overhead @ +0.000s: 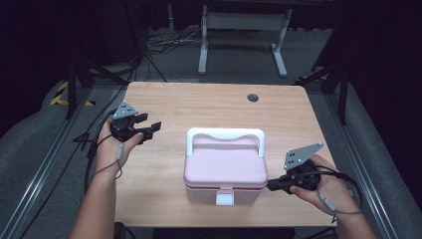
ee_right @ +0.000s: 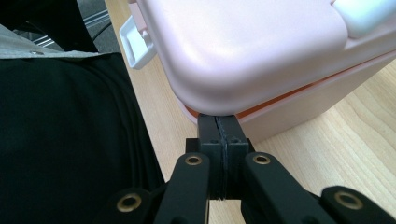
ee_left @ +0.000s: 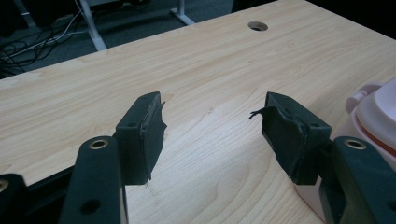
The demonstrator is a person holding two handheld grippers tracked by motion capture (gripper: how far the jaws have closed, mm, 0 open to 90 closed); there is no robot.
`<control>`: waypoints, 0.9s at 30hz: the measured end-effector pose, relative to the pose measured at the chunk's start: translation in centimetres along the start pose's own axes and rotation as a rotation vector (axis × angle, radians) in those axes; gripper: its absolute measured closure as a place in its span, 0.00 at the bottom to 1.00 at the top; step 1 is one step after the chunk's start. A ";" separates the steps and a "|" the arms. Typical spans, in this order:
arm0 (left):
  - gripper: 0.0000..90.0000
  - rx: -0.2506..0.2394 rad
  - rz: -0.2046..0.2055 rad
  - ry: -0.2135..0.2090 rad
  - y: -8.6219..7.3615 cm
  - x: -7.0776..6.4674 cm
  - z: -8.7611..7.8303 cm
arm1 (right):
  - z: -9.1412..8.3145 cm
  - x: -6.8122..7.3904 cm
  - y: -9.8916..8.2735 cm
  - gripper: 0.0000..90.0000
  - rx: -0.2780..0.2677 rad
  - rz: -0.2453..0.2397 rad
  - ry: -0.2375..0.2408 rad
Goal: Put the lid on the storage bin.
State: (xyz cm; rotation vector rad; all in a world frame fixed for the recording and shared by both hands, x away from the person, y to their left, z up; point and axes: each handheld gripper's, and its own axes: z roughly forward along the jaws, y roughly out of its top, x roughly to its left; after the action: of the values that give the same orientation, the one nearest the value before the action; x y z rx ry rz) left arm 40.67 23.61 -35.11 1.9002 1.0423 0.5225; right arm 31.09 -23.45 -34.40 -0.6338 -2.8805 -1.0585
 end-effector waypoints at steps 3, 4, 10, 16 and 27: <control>0.43 0.004 0.002 -0.003 0.0 0.0 0.1 | 0.1 0.0 0.0 1.00 0.019 0.001 0.002; 0.43 0.006 0.001 -0.003 0.0 -0.1 0.1 | 0.1 0.0 0.0 1.00 0.020 0.000 0.003; 0.43 0.014 0.005 -0.004 0.0 -0.1 0.2 | 0.1 0.0 -0.1 1.00 0.044 -0.003 0.004; 0.43 0.017 0.004 -0.004 -0.1 -0.1 0.2 | -0.1 0.0 -0.1 1.00 0.043 0.001 0.007; 0.42 0.010 0.004 0.005 -0.3 -0.4 -0.4 | -1.6 0.1 0.2 0.88 -0.074 -0.002 0.019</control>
State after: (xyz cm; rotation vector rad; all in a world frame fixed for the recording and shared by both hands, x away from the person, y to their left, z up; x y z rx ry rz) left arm 40.07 23.57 -35.18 1.9110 1.0460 0.5255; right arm 30.88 -24.27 -33.03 -0.6201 -2.8379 -1.1694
